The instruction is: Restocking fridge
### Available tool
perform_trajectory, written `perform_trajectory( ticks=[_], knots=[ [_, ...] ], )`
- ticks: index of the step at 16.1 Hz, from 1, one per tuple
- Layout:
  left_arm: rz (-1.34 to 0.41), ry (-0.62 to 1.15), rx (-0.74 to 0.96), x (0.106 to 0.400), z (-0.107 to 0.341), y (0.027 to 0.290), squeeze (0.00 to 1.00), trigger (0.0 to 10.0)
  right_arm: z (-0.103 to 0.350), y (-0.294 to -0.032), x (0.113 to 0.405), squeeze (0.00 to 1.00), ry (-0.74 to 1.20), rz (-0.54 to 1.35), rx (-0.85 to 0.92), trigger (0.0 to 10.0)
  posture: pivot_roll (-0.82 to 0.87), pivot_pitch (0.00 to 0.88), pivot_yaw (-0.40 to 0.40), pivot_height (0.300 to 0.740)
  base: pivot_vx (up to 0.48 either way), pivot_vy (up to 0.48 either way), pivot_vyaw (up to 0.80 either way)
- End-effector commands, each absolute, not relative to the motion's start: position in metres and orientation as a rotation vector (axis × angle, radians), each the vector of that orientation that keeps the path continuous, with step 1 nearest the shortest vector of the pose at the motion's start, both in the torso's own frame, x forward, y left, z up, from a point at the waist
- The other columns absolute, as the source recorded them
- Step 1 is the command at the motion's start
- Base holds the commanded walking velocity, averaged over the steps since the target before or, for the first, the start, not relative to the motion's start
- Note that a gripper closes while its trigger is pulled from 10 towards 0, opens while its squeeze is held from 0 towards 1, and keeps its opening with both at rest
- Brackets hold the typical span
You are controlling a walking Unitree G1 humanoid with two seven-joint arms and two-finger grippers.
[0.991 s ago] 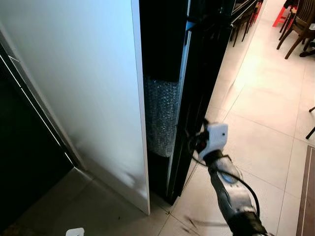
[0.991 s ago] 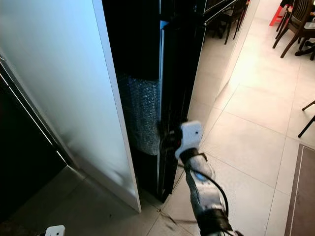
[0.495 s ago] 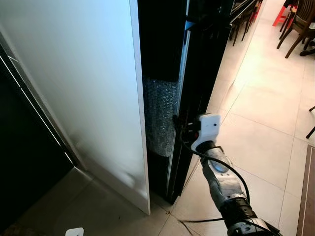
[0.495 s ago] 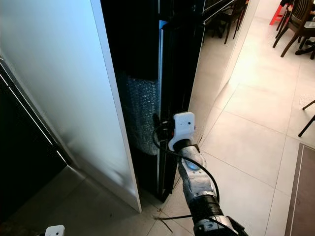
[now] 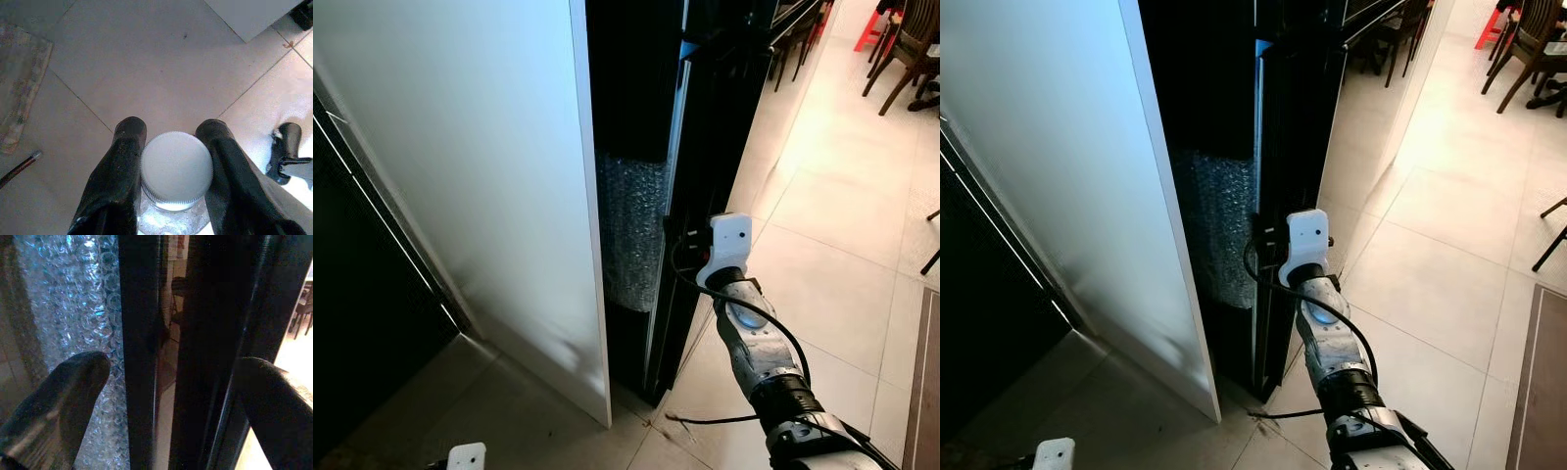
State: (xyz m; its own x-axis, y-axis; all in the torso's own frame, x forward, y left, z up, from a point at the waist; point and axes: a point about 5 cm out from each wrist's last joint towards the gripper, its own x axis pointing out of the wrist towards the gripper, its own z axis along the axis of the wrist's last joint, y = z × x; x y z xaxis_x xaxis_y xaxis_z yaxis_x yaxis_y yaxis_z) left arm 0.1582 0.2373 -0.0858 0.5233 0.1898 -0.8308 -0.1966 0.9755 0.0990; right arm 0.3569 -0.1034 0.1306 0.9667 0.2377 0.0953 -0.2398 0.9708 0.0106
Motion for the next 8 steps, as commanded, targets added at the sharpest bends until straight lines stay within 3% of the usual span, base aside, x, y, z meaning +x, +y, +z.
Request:
perform_trajectory(
  ticks=[1, 6, 8],
  knots=[
    [0.225, 1.017, 0.006, 0.155, -0.088, 0.235, 0.0, 10.0, 0.131, -0.105, 0.358, 0.0, -0.097, 0.23, 0.028, 10.0, -0.05, 0.0, 0.006, 0.74, 0.0, 0.0, 0.0],
    [0.21, 1.025, 0.009, 0.156, -0.089, 0.228, 0.0, 10.0, 0.126, -0.116, 0.359, 0.0, -0.079, 0.201, 0.008, 10.0, -0.07, 0.0, 0.007, 0.74, 0.0, 0.0, 0.0],
    [0.221, 1.026, 0.02, 0.152, -0.087, 0.242, 0.0, 10.0, 0.129, -0.125, 0.36, 0.0, -0.099, 0.156, 0.009, 10.0, -0.08, 0.0, 0.01, 0.74, 0.0, 0.0, 0.0]
  ],
)
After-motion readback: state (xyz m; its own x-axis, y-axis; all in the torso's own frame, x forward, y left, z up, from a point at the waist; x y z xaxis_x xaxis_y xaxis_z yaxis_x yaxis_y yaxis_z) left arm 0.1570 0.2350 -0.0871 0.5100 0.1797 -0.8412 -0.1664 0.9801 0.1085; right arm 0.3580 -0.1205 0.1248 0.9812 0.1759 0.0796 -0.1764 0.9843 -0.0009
